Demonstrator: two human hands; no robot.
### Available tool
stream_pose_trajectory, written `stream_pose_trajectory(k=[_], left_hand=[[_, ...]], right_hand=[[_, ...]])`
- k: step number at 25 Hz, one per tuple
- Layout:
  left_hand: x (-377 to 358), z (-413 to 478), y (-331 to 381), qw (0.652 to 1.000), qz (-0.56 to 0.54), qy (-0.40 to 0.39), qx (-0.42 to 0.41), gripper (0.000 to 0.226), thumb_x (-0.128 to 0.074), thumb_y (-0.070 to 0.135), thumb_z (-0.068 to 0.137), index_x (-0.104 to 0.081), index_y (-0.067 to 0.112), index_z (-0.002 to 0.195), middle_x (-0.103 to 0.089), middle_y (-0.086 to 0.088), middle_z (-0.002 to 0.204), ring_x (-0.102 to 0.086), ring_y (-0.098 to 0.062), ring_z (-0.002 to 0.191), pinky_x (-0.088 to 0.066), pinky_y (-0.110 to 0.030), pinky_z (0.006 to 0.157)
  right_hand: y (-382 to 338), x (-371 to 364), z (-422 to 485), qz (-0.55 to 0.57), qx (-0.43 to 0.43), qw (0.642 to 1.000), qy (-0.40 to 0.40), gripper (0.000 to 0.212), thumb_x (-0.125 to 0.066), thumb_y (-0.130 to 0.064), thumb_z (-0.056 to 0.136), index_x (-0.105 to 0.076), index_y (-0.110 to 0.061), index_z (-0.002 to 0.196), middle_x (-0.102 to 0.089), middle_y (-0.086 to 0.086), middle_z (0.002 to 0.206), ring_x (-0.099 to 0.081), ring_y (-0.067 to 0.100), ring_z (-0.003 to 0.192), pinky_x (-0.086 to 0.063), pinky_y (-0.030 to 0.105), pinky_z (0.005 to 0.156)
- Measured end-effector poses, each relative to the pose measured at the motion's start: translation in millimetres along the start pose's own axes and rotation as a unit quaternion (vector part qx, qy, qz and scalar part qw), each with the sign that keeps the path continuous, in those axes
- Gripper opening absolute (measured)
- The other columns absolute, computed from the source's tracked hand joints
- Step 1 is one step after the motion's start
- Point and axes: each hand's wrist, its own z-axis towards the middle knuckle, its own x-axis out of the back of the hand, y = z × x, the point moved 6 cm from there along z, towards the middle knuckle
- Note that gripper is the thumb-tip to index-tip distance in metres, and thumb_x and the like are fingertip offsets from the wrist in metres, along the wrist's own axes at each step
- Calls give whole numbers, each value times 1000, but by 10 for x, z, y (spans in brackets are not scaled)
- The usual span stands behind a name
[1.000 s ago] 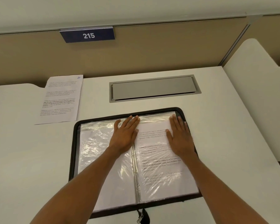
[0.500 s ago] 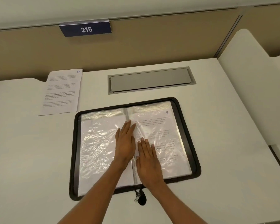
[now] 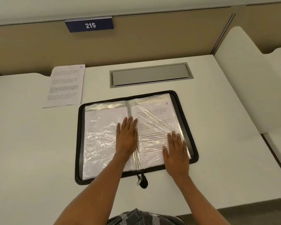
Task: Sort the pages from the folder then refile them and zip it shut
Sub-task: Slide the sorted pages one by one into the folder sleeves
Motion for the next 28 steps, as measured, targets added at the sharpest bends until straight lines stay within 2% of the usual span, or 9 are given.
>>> stream_pose_trajectory(k=[2,4,7,11,14,19,24,26,28], left_hand=[[8,-10,9,1000,-8,-21,15,54,-22,39,112,-21,32,165,-12,2,174,2,-15,161,5,-52,129],[41,-123,67,999,-2,-33,17,55,-22,41,112,-13,32,166,-1,2,175,9,-15,160,10,-54,128],[45,-482,254,997,14,-52,-56,56,-19,46,113,-6,34,166,9,7,174,17,-11,159,12,-52,128],[-51,-700,261,995,28,-68,-70,56,-18,47,113,-9,34,166,5,7,174,15,-12,159,6,-53,128],[-61,-700,258,993,50,-76,-71,56,-16,49,112,-10,34,166,4,7,175,14,-12,159,6,-53,128],[-66,-712,242,992,66,-78,-75,57,-13,50,112,-7,35,167,4,8,174,12,-13,160,3,-54,128],[-57,-714,250,992,64,-74,-75,58,-13,51,111,-8,35,166,3,8,174,11,-13,160,3,-54,128],[-53,-720,252,993,65,-71,-75,58,-13,51,111,-9,34,166,2,8,174,10,-13,160,3,-54,128],[-46,-718,253,993,69,-68,-73,57,-13,50,112,-10,34,166,1,8,174,9,-13,160,2,-54,128]], right_hand=[[156,59,-45,15,-49,999,13,61,-30,-41,109,-21,-14,163,-17,7,171,-15,23,158,-15,46,128],[253,138,-92,59,-99,993,38,58,-42,-36,108,-32,-10,159,-33,9,164,-32,26,151,-28,47,124],[311,253,-161,88,-129,984,84,49,-60,-27,101,-48,-9,144,-55,12,138,-52,32,127,-47,49,105],[382,289,-191,172,-182,962,106,39,-69,-17,95,-55,-8,130,-53,10,116,-56,32,106,-54,49,90],[382,322,-202,151,-208,962,90,34,-73,-16,93,-59,-6,122,-55,14,112,-57,35,100,-54,46,80],[445,347,-184,250,-226,939,67,27,-73,-4,91,-63,-4,116,-63,13,108,-63,29,96,-54,40,84],[394,503,-212,304,-201,926,101,18,-75,-5,89,-60,-15,91,-61,4,93,-62,19,83,-54,34,74],[290,581,-197,332,-157,925,97,20,-74,-6,90,-57,-16,92,-59,0,95,-60,12,87,-51,26,74],[227,649,-160,366,-168,912,84,22,-75,-12,91,-55,-15,98,-61,-3,95,-60,10,88,-47,20,70]])
